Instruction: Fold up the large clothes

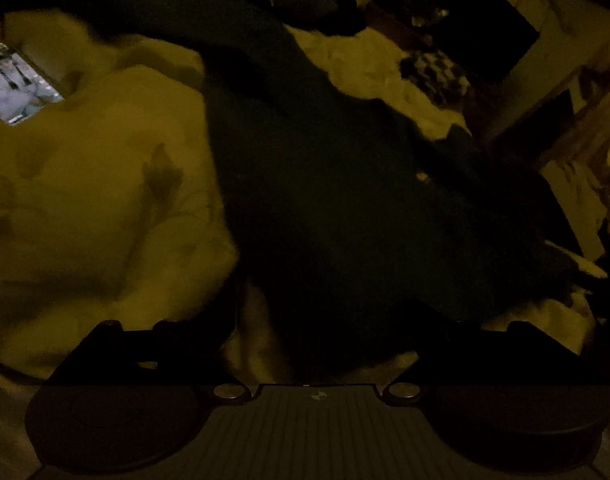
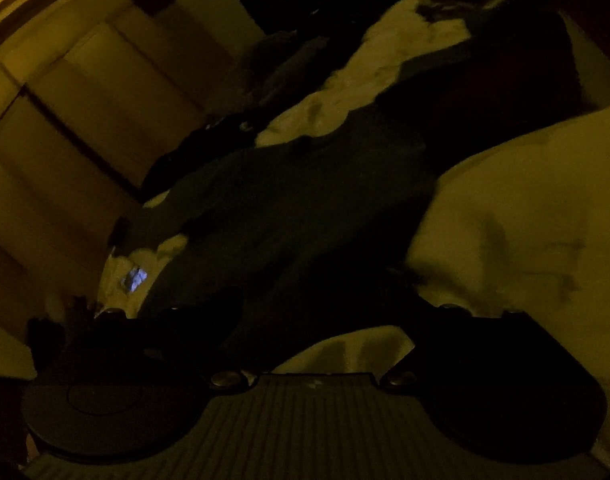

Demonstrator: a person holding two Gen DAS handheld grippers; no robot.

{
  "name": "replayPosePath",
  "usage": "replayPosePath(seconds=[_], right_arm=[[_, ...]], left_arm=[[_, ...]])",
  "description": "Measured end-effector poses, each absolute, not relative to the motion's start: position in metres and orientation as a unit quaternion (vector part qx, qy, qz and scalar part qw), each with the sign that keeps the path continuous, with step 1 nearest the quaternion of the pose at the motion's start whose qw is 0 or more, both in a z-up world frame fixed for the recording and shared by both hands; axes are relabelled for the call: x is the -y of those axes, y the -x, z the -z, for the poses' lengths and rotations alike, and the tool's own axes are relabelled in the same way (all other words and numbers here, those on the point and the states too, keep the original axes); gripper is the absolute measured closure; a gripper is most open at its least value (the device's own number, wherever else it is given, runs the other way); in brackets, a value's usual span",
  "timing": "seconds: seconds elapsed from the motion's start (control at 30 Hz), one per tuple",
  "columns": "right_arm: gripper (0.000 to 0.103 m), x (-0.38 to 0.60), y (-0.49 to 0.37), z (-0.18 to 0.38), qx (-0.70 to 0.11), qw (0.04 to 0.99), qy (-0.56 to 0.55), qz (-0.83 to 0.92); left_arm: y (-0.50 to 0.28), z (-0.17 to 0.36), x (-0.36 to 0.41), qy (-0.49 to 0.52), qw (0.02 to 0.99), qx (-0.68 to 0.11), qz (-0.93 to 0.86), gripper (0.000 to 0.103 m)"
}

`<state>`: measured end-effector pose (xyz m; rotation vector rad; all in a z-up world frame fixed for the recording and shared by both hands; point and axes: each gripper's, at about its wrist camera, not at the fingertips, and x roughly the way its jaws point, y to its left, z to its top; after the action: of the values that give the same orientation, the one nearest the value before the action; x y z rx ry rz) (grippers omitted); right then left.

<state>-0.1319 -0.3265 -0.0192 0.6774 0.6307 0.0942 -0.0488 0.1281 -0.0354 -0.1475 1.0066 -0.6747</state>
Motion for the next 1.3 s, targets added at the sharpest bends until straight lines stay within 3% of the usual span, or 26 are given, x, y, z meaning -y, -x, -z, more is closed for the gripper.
replayPosePath(seconds=[0.03, 0.1, 0.13, 0.2, 0.23, 0.27, 0.4, 0.53, 0.57, 0.63, 0.73, 0.93, 1.0, 1.03, 1.07, 1.13, 1.2, 1.3], right_arm=[[0.025, 0.323, 0.131, 0.021, -0.306, 0.895, -0.32, -0.048], [0.061, 0.325, 0.126, 0.027, -0.299, 0.89, -0.341, -0.053], [0.063, 0.33, 0.128, 0.03, -0.291, 0.88, -0.37, -0.061], [0.081, 0.34, 0.133, 0.033, -0.271, 0.869, -0.409, -0.064], [0.083, 0.345, 0.134, 0.031, -0.258, 0.865, -0.425, -0.069], [0.085, 0.35, 0.138, 0.028, -0.244, 0.861, -0.44, -0.075], [0.092, 0.361, 0.156, -0.001, -0.172, 0.859, -0.469, -0.111], [0.092, 0.358, 0.174, -0.049, -0.128, 0.883, -0.433, -0.126], [0.095, 0.357, 0.177, -0.057, -0.12, 0.889, -0.422, -0.132], [0.095, 0.353, 0.18, -0.07, -0.126, 0.906, -0.387, -0.118], [0.095, 0.354, 0.186, -0.066, -0.169, 0.917, -0.357, -0.061], [0.095, 0.362, 0.184, -0.015, -0.253, 0.88, -0.401, -0.02], [0.087, 0.36, 0.188, -0.01, -0.263, 0.881, -0.392, 0.008], [0.085, 0.36, 0.188, -0.012, -0.262, 0.886, -0.382, 0.02], [0.082, 0.361, 0.189, -0.017, -0.251, 0.891, -0.376, 0.029], [0.063, 0.366, 0.19, -0.028, -0.226, 0.9, -0.37, 0.045], [0.035, 0.369, 0.187, -0.038, -0.207, 0.91, -0.356, 0.052], [0.034, 0.368, 0.173, -0.041, -0.209, 0.918, -0.333, 0.053]], left_arm=[[0.05, 0.034, -0.125, 0.059, 0.825, -0.467, 0.313, 0.0], [0.053, 0.028, -0.123, 0.04, 0.836, -0.455, 0.302, 0.0], [0.053, 0.024, -0.124, 0.042, 0.839, -0.452, 0.299, 0.004], [0.053, 0.016, -0.13, 0.063, 0.839, -0.448, 0.302, 0.015], [0.053, 0.012, -0.133, 0.065, 0.842, -0.442, 0.301, 0.026], [0.053, 0.008, -0.135, 0.069, 0.844, -0.437, 0.303, 0.046], [0.048, -0.005, -0.148, 0.183, 0.816, -0.424, 0.347, 0.049], [0.052, -0.027, -0.145, 0.166, 0.83, -0.398, 0.355, 0.048], [0.052, -0.029, -0.147, 0.165, 0.831, -0.4, 0.35, 0.043], [0.05, -0.028, -0.154, 0.171, 0.828, -0.409, 0.342, 0.027], [0.047, -0.018, -0.161, 0.169, 0.832, -0.422, 0.318, 0.027], [0.039, 0.0, -0.172, 0.137, 0.84, -0.456, 0.262, 0.029], [0.038, -0.004, -0.173, 0.134, 0.845, -0.446, 0.263, 0.022], [0.039, -0.007, -0.172, 0.136, 0.846, -0.44, 0.27, 0.001], [0.041, -0.011, -0.171, 0.136, 0.848, -0.431, 0.277, 0.0], [0.04, -0.016, -0.158, 0.124, 0.856, -0.416, 0.28, 0.0], [0.04, -0.018, -0.143, 0.096, 0.86, -0.412, 0.286, 0.0], [0.036, -0.011, -0.122, 0.077, 0.851, -0.428, 0.296, 0.0]])
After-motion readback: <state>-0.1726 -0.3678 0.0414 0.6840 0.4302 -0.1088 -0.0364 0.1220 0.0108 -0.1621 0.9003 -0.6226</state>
